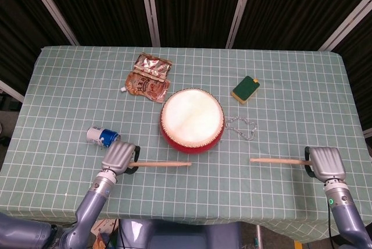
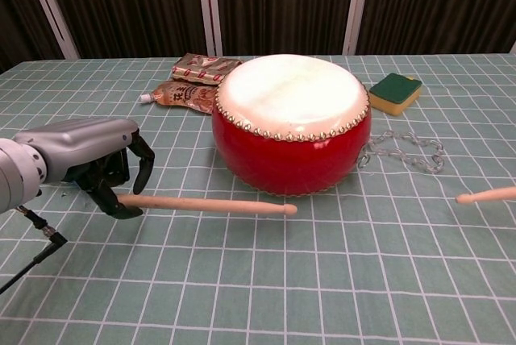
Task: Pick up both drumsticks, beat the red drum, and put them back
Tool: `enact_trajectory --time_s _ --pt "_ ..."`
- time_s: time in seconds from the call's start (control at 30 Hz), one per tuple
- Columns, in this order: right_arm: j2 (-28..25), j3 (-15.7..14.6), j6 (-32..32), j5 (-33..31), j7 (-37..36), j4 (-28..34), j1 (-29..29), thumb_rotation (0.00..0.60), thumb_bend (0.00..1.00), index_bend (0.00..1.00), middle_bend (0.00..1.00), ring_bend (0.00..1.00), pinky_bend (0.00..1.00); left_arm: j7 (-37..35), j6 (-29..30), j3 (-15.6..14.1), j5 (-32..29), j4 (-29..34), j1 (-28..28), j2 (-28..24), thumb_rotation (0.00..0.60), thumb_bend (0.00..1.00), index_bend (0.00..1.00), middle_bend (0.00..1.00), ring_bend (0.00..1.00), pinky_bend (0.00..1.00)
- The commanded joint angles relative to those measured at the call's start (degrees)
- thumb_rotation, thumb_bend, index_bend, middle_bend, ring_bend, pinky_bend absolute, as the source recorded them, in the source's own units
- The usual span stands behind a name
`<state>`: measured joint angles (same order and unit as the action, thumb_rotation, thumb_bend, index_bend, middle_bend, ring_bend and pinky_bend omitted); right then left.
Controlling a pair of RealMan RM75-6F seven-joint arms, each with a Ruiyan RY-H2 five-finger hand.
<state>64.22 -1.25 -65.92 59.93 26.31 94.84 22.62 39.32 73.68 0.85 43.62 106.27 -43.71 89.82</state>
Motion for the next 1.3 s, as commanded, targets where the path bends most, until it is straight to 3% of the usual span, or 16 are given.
enact_trajectory --time_s 0.03,0.17,0.33,0.6,0.73,0.8,0.93,1.13,1.23,1.3 --pt "0.2 0.0 -0.2 0.0 0.9 -0.4 -0.1 0.600 0.59 0.73 1.00 0.99 0.91 2.0 -0.5 0.0 -0.7 -1.4 -0.3 0.7 0.600 0.39 0.54 0.99 1.00 1.00" --pt "0.2 0.0 0.1 -1.7 3.4 -0.2 -0.1 0.600 0.46 0.53 0.95 0.91 0.79 4.4 -0.5 -0.2 -1.9 -1.5 -0.5 0.1 0.600 0.31 0.41 0.94 0.98 1.00" --pt "0.0 0.2 0.1 -4.0 6.7 0.9 0.1 0.600 0.36 0.32 0.87 0.85 0.73 6.5 -0.2 -0.5 -2.6 0.2 -0.2 -1.6 0.600 0.16 0.29 0.89 0.94 1.00" --pt "0.1 0.4 -1.3 -5.2 10.0 1.7 0.0 0.600 0.31 0.20 0.75 0.74 0.63 7.0 0.4 -0.7 -2.0 2.4 0.7 -4.0 0.600 0.12 0.22 0.78 0.84 0.96" --pt "0.1 0.6 -2.0 -6.2 11.1 2.1 -0.3 0.600 0.31 0.16 0.66 0.66 0.55 5.3 1.0 -0.9 0.2 4.0 1.9 -6.1 0.600 0.12 0.20 0.62 0.68 0.76" --pt "-0.2 1.0 -2.5 -6.5 10.8 2.3 -0.6 0.600 0.31 0.11 0.56 0.57 0.47 3.9 1.8 -1.5 2.3 5.0 2.9 -7.5 0.600 0.12 0.19 0.52 0.58 0.65" --pt "-0.9 2.0 -5.0 -4.4 7.3 3.2 -1.8 0.600 0.31 0.04 0.41 0.41 0.37 -2.9 4.4 -3.9 11.2 6.0 6.9 -11.0 0.600 0.12 0.15 0.36 0.40 0.47" --pt "-2.5 3.1 -12.7 5.9 -5.8 3.8 -6.3 0.600 0.31 0.00 0.18 0.16 0.21 -16.0 12.0 -10.3 30.2 2.0 14.6 -17.6 0.600 0.11 0.08 0.11 0.16 0.30" --pt "-2.6 2.2 -16.7 11.1 -10.1 3.0 -8.8 0.600 0.27 0.00 0.06 0.04 0.12 -19.7 15.9 -12.9 36.2 -2.4 18.2 -20.1 0.600 0.11 0.03 0.01 0.06 0.16" --pt "-2.4 1.5 -18.9 13.7 -11.6 2.3 -10.3 0.600 0.25 0.00 0.00 0.00 0.07 -21.5 17.7 -13.9 37.7 -4.6 20.3 -21.1 0.600 0.10 0.00 0.00 0.01 0.06"
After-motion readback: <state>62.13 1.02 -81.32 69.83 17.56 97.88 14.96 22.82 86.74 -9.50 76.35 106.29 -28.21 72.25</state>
